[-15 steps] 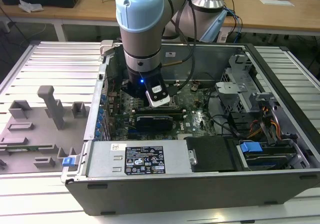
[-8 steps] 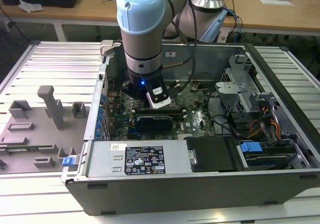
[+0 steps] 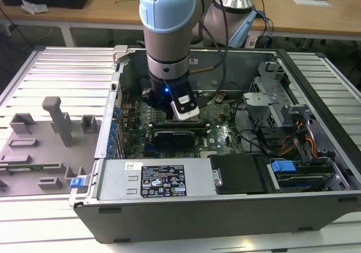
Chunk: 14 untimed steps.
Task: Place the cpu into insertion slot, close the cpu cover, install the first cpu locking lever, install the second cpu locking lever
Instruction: 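Install the second cpu locking lever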
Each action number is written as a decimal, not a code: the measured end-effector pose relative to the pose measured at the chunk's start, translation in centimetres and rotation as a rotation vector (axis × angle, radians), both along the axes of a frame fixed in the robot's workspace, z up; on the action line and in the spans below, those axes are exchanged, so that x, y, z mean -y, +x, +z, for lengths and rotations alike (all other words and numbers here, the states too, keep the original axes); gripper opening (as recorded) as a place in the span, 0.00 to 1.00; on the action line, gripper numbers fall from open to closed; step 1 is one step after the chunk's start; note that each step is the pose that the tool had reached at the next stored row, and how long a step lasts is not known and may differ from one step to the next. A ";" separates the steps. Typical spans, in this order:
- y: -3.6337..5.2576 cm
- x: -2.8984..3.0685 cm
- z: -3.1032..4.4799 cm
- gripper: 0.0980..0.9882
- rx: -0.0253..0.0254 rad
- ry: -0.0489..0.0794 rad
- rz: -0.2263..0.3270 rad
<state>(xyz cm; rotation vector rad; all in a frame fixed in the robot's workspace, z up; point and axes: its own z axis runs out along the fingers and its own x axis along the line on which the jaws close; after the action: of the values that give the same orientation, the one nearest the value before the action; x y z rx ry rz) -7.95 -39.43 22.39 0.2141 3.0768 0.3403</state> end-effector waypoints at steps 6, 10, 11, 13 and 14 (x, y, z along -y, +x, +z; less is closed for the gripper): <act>-0.20 0.07 -0.64 0.01 0.0002 0.000 0.000; -0.76 0.07 -1.25 0.01 0.0001 0.003 0.004; -0.82 0.07 -1.37 0.01 0.0001 0.004 0.005; -0.84 0.07 -1.62 0.01 0.0000 0.007 0.006; -0.84 0.07 -1.81 0.01 0.0001 0.011 0.007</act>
<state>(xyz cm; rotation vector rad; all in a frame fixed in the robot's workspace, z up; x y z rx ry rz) -8.79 -39.51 20.58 0.2037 3.0770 0.3573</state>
